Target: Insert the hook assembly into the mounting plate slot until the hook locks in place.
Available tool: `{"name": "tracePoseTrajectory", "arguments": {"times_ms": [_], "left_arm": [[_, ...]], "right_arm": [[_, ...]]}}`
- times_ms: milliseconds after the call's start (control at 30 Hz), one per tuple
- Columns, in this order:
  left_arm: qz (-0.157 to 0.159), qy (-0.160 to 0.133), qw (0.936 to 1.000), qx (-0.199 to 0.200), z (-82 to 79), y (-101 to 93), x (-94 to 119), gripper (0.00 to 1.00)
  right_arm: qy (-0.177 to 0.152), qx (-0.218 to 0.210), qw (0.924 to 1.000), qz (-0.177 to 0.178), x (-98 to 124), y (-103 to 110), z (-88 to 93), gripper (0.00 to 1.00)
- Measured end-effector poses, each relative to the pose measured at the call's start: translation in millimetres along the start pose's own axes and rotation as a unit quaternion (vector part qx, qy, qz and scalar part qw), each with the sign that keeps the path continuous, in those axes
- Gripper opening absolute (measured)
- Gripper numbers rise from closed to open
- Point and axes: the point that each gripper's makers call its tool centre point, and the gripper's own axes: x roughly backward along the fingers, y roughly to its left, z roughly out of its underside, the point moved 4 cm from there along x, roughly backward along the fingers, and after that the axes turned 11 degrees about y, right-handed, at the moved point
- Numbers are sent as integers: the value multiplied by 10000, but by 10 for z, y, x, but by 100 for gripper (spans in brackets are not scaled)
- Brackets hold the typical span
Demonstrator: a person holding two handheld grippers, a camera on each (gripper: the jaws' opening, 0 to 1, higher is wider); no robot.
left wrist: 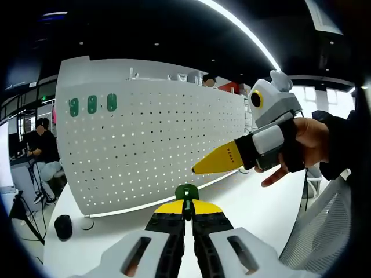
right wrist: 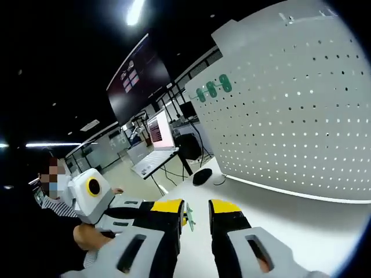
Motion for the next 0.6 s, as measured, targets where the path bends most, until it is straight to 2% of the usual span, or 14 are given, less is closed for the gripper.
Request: {"name": "tracePoseTrajectory", "arguments": {"times_ms": [167, 467, 600], "left_arm": [[-48, -36, 9999, 83, -163, 50, -38, 3], [-215, -349, 9990, 151, -721, 194, -171, 3], [-310, -448, 9984, 133, -887, 241, -231, 3]], "right_arm": [[-257, 216, 9986, 420, 247, -150, -56, 23], [-575, 497, 9917, 1041, 638, -321, -97, 29], [-632, 669, 9873, 1298, 788, -384, -99, 33]]}}
